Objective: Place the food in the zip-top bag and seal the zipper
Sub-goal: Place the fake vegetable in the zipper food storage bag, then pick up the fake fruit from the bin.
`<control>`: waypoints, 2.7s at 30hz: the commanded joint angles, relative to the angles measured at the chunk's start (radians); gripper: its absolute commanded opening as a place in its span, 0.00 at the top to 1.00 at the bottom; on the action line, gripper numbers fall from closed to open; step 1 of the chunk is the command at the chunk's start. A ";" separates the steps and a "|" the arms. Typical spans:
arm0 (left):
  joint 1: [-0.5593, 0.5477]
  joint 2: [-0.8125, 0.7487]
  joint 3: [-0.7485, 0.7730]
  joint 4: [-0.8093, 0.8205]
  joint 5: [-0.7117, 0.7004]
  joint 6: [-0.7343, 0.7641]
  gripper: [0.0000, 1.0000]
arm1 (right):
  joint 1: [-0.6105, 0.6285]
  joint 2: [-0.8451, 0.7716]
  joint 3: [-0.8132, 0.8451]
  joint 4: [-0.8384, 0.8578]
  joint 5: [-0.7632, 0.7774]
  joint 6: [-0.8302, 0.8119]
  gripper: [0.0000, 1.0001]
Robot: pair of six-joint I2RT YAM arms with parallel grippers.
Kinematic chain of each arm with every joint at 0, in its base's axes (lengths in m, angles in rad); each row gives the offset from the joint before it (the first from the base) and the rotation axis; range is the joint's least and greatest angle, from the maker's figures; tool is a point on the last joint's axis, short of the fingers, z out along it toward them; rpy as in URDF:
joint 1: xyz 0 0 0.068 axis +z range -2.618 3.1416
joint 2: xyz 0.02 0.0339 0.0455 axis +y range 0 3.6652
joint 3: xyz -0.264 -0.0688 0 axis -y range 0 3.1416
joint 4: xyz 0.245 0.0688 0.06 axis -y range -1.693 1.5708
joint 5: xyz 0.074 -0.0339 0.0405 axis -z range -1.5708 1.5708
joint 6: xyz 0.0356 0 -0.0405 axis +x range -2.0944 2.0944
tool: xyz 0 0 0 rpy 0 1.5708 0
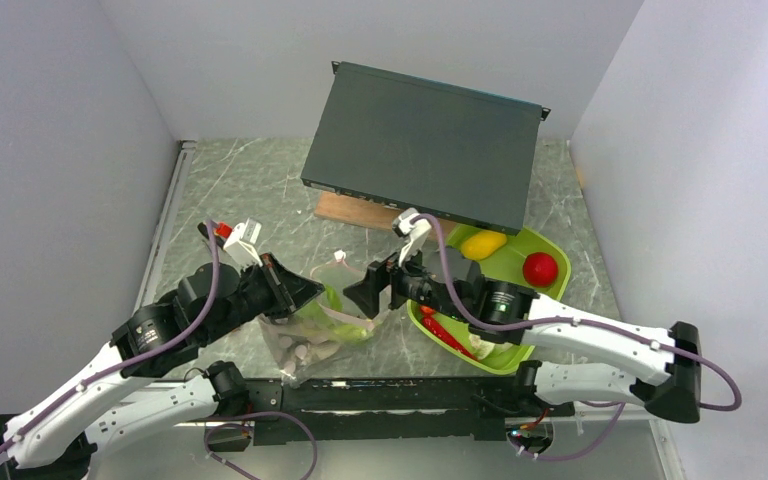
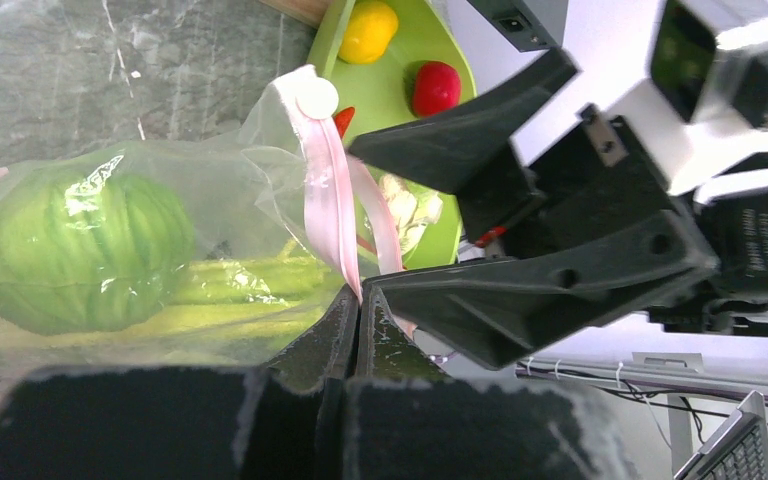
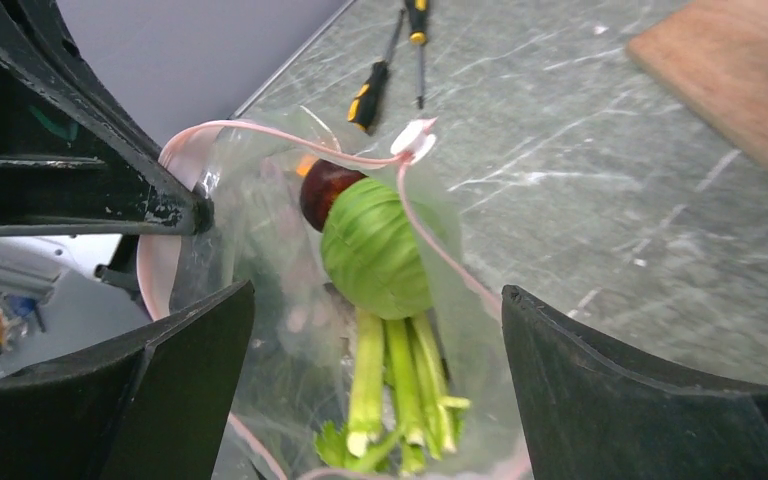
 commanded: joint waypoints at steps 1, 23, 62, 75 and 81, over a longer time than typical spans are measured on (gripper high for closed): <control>0.002 0.008 0.030 -0.019 -0.051 0.012 1.00 | 0.000 -0.098 0.065 -0.132 0.132 -0.074 0.07; 0.003 0.064 0.040 -0.010 -0.044 0.039 1.00 | -0.242 -0.497 -0.105 -0.809 1.022 0.485 0.09; 0.003 0.038 0.061 -0.072 -0.053 0.021 1.00 | -1.299 0.043 -0.276 -0.176 0.174 0.311 0.01; 0.002 0.070 0.058 -0.046 -0.027 0.020 1.00 | -1.300 0.104 -0.302 -0.130 0.200 0.262 0.53; 0.003 0.075 0.061 -0.048 -0.029 0.021 1.00 | -1.298 0.061 -0.261 -0.206 0.197 0.259 0.93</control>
